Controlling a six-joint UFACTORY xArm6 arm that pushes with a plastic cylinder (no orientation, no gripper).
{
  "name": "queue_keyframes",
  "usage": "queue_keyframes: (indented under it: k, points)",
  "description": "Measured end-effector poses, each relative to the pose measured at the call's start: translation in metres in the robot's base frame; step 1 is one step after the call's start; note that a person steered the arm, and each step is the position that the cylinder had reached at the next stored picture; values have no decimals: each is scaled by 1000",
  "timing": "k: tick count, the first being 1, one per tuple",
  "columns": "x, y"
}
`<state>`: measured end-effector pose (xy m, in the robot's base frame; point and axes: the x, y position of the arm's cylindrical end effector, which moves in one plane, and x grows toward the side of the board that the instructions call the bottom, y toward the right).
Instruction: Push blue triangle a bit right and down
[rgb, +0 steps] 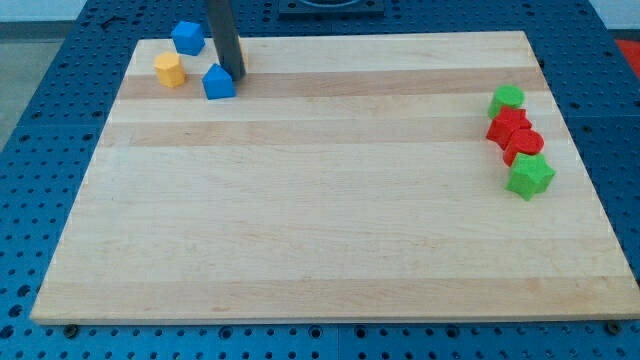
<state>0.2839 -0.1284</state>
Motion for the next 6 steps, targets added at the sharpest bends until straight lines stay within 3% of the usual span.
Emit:
queue_keyframes:
  k: [1, 3, 5, 6]
  points:
    - [5, 4]
    - [-37, -18]
    - [-6, -67]
    - [3, -55]
